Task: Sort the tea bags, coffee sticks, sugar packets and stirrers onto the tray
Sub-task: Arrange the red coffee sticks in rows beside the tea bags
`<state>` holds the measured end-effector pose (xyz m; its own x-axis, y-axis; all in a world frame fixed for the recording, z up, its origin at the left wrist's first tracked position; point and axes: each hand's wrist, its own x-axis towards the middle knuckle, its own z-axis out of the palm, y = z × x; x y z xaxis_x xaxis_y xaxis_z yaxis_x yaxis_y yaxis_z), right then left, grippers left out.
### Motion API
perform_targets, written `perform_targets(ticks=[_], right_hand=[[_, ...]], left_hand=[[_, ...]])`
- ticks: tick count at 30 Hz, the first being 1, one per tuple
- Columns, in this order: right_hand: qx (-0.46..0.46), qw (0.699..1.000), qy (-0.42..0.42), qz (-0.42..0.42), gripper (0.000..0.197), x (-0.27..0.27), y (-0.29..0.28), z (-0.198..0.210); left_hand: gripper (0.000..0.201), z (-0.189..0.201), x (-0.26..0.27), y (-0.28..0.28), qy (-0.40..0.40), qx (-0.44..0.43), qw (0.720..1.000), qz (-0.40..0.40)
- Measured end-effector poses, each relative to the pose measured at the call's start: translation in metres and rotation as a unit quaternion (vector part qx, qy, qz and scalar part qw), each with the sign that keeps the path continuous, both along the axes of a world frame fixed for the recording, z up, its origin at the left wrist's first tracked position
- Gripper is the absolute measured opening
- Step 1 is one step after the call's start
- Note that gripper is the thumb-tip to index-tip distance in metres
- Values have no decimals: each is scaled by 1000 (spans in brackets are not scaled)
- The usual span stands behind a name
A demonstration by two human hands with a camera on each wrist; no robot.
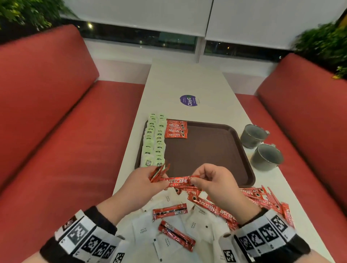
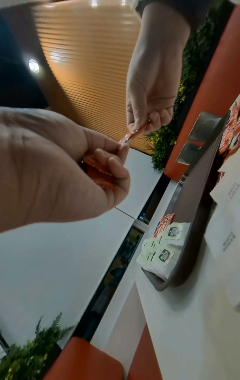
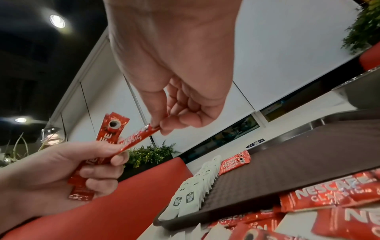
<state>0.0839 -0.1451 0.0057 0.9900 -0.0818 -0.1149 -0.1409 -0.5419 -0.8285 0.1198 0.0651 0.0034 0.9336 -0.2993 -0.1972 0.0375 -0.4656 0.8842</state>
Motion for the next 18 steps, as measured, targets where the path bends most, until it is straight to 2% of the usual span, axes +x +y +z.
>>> perform_targets(ticks=[3, 6, 10, 12, 14, 18], right_hand=[[24, 1000, 18, 0, 9, 7, 3, 2], [27, 999, 21, -5, 9, 24, -2, 7], [20, 995, -6, -95, 7, 77, -26, 1], [-4, 993, 6, -116, 7, 113, -37, -10], [-31, 993, 28, -113, 7, 148, -42, -25], [-59, 990, 110, -62, 11, 205, -43, -55]], left_hand=[[8, -3, 9, 2, 5, -19, 1000, 14], [11, -11, 23, 7, 78, -113, 988, 65], [8, -20, 33, 16, 227, -280, 921, 149], [17, -26, 34, 19, 256, -299, 903, 173], [18, -31, 34, 23, 257, -303, 897, 194], [17, -35, 37, 33, 238, -304, 891, 240]])
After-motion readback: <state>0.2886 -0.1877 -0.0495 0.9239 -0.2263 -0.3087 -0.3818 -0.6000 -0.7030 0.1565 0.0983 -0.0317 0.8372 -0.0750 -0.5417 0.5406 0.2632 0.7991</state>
